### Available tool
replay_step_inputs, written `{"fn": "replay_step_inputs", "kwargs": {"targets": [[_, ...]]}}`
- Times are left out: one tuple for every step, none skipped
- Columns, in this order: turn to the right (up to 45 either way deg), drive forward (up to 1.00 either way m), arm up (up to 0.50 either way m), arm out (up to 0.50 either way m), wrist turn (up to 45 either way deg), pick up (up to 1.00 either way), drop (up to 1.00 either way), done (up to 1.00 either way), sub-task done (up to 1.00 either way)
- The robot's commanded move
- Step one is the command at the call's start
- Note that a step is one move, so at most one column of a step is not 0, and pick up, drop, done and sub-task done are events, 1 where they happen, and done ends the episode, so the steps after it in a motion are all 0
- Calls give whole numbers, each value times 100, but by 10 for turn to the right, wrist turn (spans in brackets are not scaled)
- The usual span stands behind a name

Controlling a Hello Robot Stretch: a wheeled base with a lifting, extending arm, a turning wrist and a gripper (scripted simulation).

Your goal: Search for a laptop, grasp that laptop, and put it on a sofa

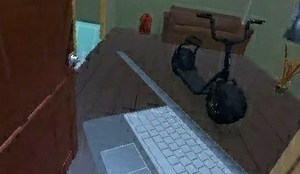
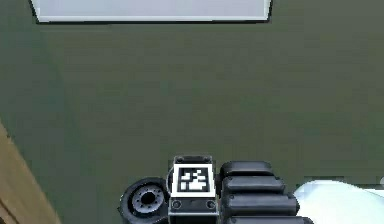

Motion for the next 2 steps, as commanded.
{"fn": "replay_step_inputs", "kwargs": {"targets": [[0,100,0,0,0,0,0,0,0],[0,100,0,0,0,0,0,0,0]]}}
